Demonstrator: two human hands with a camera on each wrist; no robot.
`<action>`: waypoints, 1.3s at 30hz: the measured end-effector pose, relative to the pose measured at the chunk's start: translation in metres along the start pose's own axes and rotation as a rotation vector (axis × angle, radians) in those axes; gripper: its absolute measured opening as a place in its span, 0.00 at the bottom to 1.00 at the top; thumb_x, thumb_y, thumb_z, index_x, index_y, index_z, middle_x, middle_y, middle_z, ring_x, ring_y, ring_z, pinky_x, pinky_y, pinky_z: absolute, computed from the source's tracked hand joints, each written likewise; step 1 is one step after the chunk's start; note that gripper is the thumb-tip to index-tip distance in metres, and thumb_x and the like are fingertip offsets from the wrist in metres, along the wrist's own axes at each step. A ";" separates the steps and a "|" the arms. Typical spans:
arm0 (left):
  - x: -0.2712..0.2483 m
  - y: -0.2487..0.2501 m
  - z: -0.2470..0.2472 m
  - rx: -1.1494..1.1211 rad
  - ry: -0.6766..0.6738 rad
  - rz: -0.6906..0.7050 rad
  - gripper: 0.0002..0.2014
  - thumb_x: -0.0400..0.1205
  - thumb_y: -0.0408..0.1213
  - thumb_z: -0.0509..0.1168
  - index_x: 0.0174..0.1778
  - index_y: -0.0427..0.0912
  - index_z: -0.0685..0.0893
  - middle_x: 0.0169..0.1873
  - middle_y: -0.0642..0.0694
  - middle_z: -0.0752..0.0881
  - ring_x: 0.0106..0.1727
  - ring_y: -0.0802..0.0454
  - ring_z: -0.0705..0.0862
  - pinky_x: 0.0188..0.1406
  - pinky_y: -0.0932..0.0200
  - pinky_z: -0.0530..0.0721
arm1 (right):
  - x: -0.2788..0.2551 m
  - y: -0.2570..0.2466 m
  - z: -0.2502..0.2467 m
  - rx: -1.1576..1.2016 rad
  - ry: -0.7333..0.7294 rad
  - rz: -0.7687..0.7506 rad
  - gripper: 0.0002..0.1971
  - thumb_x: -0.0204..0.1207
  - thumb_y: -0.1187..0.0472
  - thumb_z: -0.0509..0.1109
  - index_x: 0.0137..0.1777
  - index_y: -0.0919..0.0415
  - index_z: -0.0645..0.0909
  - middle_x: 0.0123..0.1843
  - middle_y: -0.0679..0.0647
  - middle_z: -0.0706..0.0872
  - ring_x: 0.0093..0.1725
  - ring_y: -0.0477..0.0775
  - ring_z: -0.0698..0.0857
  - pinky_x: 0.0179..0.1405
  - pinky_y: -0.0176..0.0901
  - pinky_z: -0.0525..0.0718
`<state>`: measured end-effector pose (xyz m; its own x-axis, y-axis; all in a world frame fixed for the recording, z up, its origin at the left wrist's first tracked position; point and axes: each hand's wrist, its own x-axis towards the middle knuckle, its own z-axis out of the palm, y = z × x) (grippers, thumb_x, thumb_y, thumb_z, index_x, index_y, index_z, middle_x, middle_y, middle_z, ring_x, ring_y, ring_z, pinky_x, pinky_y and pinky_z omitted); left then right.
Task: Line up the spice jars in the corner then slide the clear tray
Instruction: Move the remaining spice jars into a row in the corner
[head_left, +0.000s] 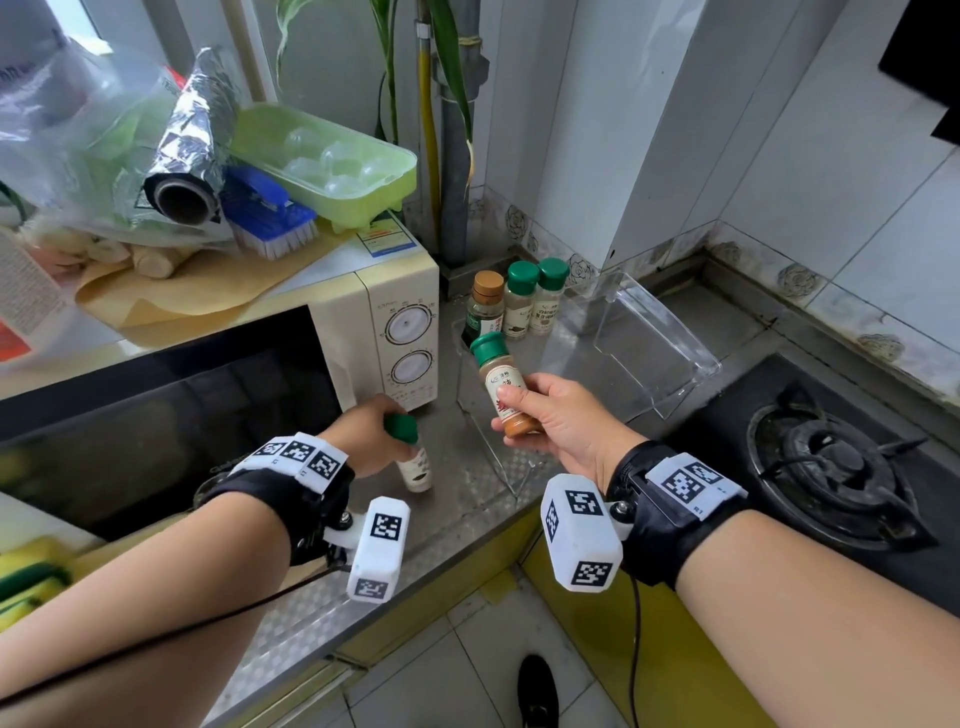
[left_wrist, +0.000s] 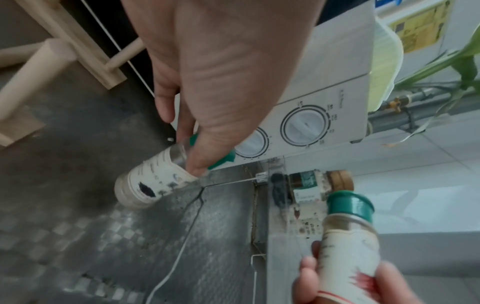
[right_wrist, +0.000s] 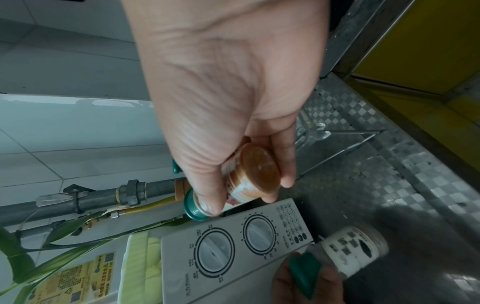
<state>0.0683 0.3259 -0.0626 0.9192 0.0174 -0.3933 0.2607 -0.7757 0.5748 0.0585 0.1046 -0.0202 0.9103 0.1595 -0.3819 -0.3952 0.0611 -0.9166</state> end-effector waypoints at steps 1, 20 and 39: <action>0.000 0.003 -0.002 -0.055 0.008 -0.003 0.26 0.70 0.41 0.78 0.63 0.44 0.79 0.54 0.45 0.85 0.52 0.48 0.83 0.49 0.59 0.78 | 0.001 0.000 0.001 -0.002 0.000 0.002 0.21 0.72 0.57 0.71 0.64 0.61 0.76 0.48 0.59 0.87 0.47 0.55 0.88 0.43 0.45 0.87; -0.024 0.076 -0.032 -1.027 -0.183 0.137 0.14 0.81 0.41 0.69 0.63 0.46 0.85 0.52 0.42 0.91 0.52 0.43 0.90 0.53 0.45 0.87 | -0.001 -0.030 0.001 -0.107 -0.054 -0.103 0.16 0.72 0.60 0.71 0.59 0.54 0.78 0.45 0.49 0.86 0.41 0.45 0.83 0.32 0.33 0.75; 0.006 0.178 -0.006 -0.919 -0.046 0.295 0.09 0.82 0.35 0.68 0.57 0.44 0.85 0.44 0.48 0.92 0.43 0.53 0.91 0.46 0.55 0.89 | 0.044 -0.072 -0.090 -0.152 0.105 -0.165 0.17 0.67 0.61 0.75 0.55 0.52 0.77 0.47 0.48 0.84 0.44 0.49 0.80 0.36 0.39 0.72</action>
<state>0.1222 0.1915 0.0414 0.9774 -0.1385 -0.1597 0.1682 0.0520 0.9844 0.1380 0.0190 0.0182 0.9719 0.0560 -0.2285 -0.2244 -0.0719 -0.9719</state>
